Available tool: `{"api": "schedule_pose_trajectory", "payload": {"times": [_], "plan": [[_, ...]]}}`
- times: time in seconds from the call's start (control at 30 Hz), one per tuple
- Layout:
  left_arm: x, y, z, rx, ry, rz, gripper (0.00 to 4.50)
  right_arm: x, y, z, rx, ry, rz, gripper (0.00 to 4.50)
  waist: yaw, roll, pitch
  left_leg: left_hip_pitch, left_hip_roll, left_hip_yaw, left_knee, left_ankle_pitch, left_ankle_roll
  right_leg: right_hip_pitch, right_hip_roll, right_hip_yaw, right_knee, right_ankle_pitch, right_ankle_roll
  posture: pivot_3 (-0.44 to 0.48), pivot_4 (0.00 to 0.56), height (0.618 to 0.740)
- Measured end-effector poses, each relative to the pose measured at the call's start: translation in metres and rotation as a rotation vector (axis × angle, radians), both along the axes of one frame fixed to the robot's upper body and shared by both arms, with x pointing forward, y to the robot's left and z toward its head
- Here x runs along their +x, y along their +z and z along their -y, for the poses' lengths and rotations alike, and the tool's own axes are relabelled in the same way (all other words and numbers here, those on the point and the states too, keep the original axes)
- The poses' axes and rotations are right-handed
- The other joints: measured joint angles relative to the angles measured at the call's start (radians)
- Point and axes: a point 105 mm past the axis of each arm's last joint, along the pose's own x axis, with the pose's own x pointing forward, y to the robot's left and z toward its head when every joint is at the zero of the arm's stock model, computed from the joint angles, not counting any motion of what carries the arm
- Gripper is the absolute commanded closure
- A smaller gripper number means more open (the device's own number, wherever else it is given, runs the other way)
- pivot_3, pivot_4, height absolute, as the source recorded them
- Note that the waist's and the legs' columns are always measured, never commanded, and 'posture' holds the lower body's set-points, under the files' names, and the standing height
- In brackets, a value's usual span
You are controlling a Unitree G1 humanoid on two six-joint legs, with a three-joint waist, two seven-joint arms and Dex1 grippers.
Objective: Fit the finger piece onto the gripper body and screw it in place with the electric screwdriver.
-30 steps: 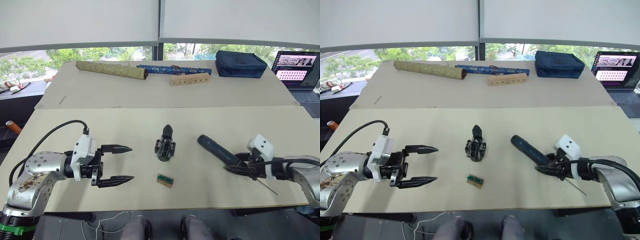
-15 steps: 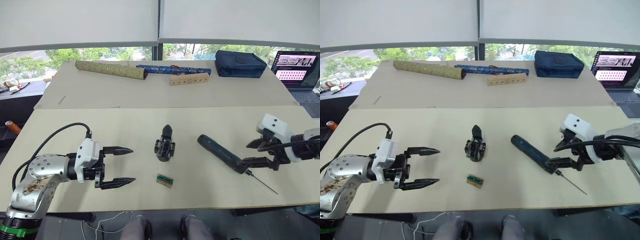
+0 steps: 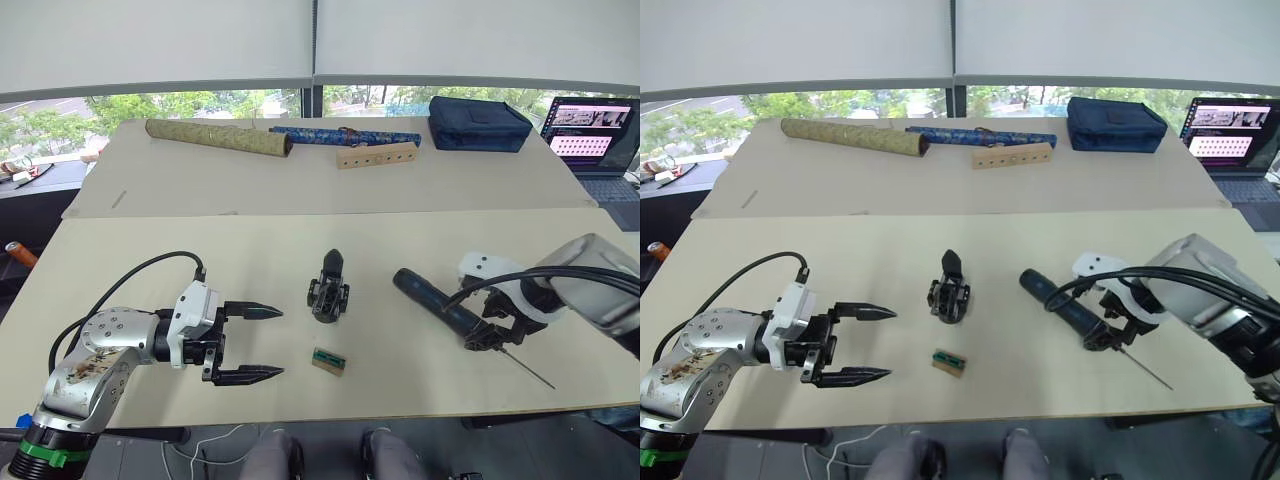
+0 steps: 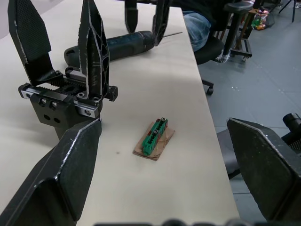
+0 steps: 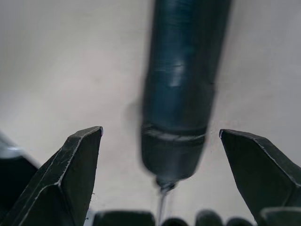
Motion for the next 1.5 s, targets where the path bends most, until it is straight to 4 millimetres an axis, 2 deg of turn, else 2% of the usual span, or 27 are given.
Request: {"api": "schedule_pose_trajectory", "payload": {"times": [0.1,0.5,0.53,0.73,1.0,1.13,1.23,1.33,1.4,1.5], "plan": [[0.000,0.000,0.000,0.002,0.000,-0.002,0.00,0.006,-0.007,0.001,-0.027,0.006,-0.012,0.08,-0.001,0.000,0.000,0.000,0.000,0.001,0.000,0.000,0.000,0.000,0.000,0.000,0.001,0.000,0.000,0.000,0.150,0.740],[0.002,0.004,-0.001,0.015,-0.009,0.013,0.00,0.020,-0.010,-0.005,-0.080,0.041,-0.022,0.08,-0.014,-0.002,-0.001,0.003,0.001,0.001,0.001,0.000,-0.001,0.001,0.001,0.000,0.003,0.000,0.000,0.000,0.150,0.740],[0.002,0.004,-0.001,0.016,-0.009,0.013,0.00,0.020,-0.010,-0.004,-0.081,0.043,-0.031,0.59,-0.014,-0.002,-0.001,0.003,0.001,0.001,0.001,0.000,-0.001,0.002,0.001,0.000,0.003,0.000,0.000,0.000,0.150,0.740],[0.001,0.004,-0.003,0.023,-0.008,0.010,0.00,0.025,-0.011,0.003,-0.109,0.051,-0.033,2.58,-0.010,-0.003,-0.002,0.003,0.001,0.001,0.001,0.000,-0.001,0.002,0.001,0.000,0.002,0.000,0.000,0.000,0.150,0.740],[0.000,0.003,-0.005,0.032,-0.013,0.003,0.00,0.025,-0.005,0.006,-0.013,0.022,0.002,2.60,-0.011,-0.003,-0.001,0.001,0.001,0.002,0.001,0.001,-0.001,0.000,0.001,0.000,0.003,0.000,0.000,0.000,0.150,0.740],[0.000,0.000,-0.009,0.043,-0.011,-0.014,0.00,0.026,0.017,0.009,0.113,-0.020,0.094,2.60,-0.011,-0.002,-0.001,0.000,0.001,0.004,0.000,0.001,-0.001,-0.002,0.001,0.001,0.003,0.000,0.000,0.000,0.150,0.740],[0.003,0.000,-0.019,0.054,0.010,-0.028,0.00,0.029,0.050,0.011,0.293,-0.065,0.270,2.60,-0.005,-0.002,0.000,0.001,0.002,0.005,0.000,0.001,-0.001,-0.002,0.001,0.001,0.003,0.000,0.000,0.000,0.150,0.740],[0.006,-0.001,-0.028,0.062,0.022,-0.039,0.00,0.034,0.087,-0.009,0.595,0.009,0.533,2.60,-0.003,-0.002,0.000,0.002,0.001,0.006,-0.001,0.001,-0.002,-0.002,0.002,0.002,0.003,0.000,0.000,0.000,0.150,0.740],[0.007,0.000,-0.031,0.063,0.011,-0.032,0.00,0.027,0.105,-0.017,0.720,0.069,0.670,2.60,0.000,-0.002,0.000,0.002,0.002,0.006,-0.002,0.002,-0.003,-0.001,0.003,0.002,0.003,0.000,0.000,0.000,0.150,0.740],[0.010,-0.006,-0.038,0.070,0.022,-0.044,0.00,0.014,0.118,-0.026,0.887,0.122,0.796,2.60,0.009,-0.002,0.000,0.002,0.001,0.008,-0.001,0.002,-0.004,-0.001,0.003,0.001,0.004,0.000,0.000,0.000,0.150,0.740]]}}
